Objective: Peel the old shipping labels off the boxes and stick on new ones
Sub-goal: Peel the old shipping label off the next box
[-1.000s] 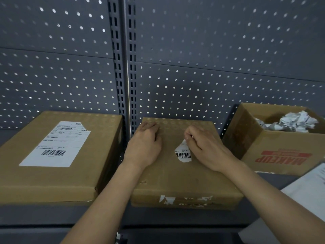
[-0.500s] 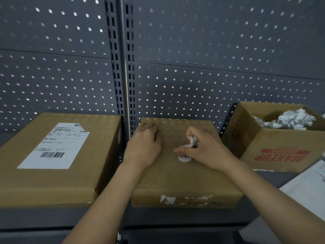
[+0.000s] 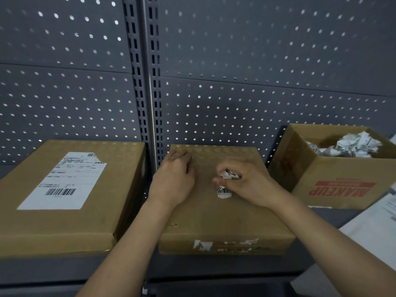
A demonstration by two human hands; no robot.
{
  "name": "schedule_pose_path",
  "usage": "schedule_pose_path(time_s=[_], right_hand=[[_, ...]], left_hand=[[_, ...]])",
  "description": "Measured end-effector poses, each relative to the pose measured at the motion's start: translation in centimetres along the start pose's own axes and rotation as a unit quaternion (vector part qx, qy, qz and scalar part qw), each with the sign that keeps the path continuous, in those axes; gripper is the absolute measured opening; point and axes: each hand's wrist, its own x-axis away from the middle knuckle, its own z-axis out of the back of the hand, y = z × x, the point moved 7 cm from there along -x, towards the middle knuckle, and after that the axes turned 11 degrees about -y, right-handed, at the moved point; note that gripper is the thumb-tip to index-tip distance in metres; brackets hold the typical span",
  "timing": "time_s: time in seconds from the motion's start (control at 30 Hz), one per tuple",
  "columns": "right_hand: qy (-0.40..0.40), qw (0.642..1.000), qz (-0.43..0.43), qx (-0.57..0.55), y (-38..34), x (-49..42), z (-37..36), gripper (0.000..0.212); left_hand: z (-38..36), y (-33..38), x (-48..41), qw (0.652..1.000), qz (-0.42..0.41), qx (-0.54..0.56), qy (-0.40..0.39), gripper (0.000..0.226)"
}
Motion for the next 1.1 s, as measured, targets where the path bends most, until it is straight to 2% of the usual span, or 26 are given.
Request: schedule_pose_path(time_s=[0.03, 0.07, 0.13, 0.17, 0.4, 0.57, 0.63, 0.7, 0.77, 0.83, 0.93, 1.0, 1.1], right_hand=[[-0.009, 1.0, -0.005, 0.006, -0.1, 0.0, 0.0, 0.007], [-0.021, 1.0, -0.009, 0.014, -0.3, 0.0, -0.1, 0.009], [-0.04, 0.998, -0.001, 0.05, -0.6, 0.3, -0.4, 0.037], [-0.046, 0.996, 0.007, 0.071, -0.6, 0.4, -0.6, 0.043], [-0.035, 0.991, 0.052, 0.119, -0.6, 1.3, -1.4, 0.038], [-0.037, 0.985, 0.047, 0.159, -0.9, 1.6, -1.5, 0.029], [-0.007, 0.989, 0.031, 0.144, -1.3, 1.6, -0.7, 0.031], [0.081, 0.991, 0.011, 0.109, -1.0, 2.1, 1.1, 0.033], [0.128, 0.988, 0.002, 0.084, -0.5, 2.4, 2.1, 0.029], [0.14, 0.988, 0.005, 0.066, -0.5, 2.3, 2.1, 0.014], [0.159, 0.986, -0.035, 0.045, 0.1, 2.3, 2.3, 0.031], [0.147, 0.987, -0.046, 0.04, 0.4, 2.2, 2.3, 0.026], [0.14, 0.986, -0.072, 0.054, 0.6, 2.8, 2.5, 0.038]], left_hand=[[0.0, 0.0, 0.0, 1.0, 0.0, 0.001, 0.0, 0.04], [0.0, 0.0, 0.0, 1.0, 0.0, 0.001, 0.0, 0.04], [-0.1, -0.1, -0.1, 1.0, 0.001, 0.004, -0.004, 0.042], [-0.1, -0.2, -0.1, 1.0, 0.004, 0.005, -0.007, 0.043], [-0.3, -0.2, -0.2, 1.0, 0.0, 0.002, -0.008, 0.045], [-0.1, 0.1, -0.1, 1.0, -0.003, 0.007, -0.004, 0.044], [-0.1, 0.1, 0.0, 1.0, 0.0, 0.004, -0.007, 0.045], [-0.1, 0.0, 0.0, 1.0, 0.008, 0.002, -0.013, 0.046], [-0.1, 0.1, 0.0, 1.0, 0.006, -0.002, -0.01, 0.045], [0.1, 0.4, 0.1, 1.0, -0.004, -0.003, -0.005, 0.041], [0.6, 0.7, 0.2, 1.0, -0.024, 0.013, 0.008, 0.03], [1.1, 1.3, 0.5, 0.998, -0.053, 0.005, 0.024, 0.024], [2.1, 2.3, 1.1, 0.995, -0.083, -0.022, 0.042, 0.029]])
